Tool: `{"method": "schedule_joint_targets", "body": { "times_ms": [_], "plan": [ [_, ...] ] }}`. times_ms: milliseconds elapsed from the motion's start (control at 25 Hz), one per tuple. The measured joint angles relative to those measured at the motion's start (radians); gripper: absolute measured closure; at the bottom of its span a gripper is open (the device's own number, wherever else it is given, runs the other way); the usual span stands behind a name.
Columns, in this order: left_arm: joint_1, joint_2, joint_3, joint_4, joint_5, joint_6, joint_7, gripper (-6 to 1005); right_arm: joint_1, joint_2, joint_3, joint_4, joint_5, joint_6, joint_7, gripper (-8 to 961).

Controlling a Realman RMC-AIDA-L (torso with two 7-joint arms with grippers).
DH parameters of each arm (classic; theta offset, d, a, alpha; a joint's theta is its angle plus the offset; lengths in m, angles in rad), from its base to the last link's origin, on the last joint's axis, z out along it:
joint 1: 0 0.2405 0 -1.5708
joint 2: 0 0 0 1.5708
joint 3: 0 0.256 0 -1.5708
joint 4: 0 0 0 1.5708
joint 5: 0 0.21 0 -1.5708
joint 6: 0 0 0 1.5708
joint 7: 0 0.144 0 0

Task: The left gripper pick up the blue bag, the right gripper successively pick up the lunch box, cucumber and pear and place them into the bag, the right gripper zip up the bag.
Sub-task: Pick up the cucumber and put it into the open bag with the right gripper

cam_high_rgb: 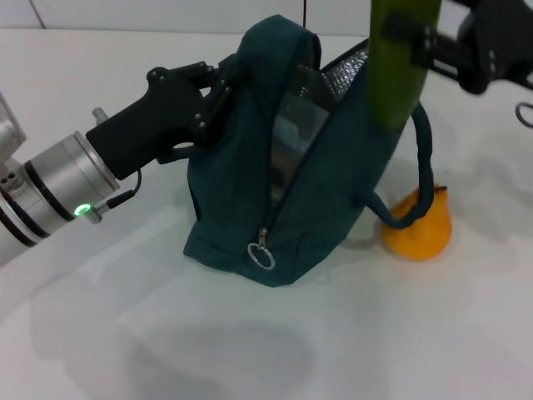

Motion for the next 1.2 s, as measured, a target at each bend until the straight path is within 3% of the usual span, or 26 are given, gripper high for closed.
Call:
{"method": "schedule_joint_targets", "body": {
  "times_ms": [920,1200],
  "plan": [
    [-0.023,0.001,0.000,-0.015,-0.013,0.023,0.076,921,0.119,0.005,-0.063,0.069,0.052,0.050,-0.125,405],
    [-0.032,0.000,0.000,-0.015,-0.013,0.005,0.079,923,0.134,0.003,-0.148,0.083,0.054,0.104,-0.123,405]
  ]
}}
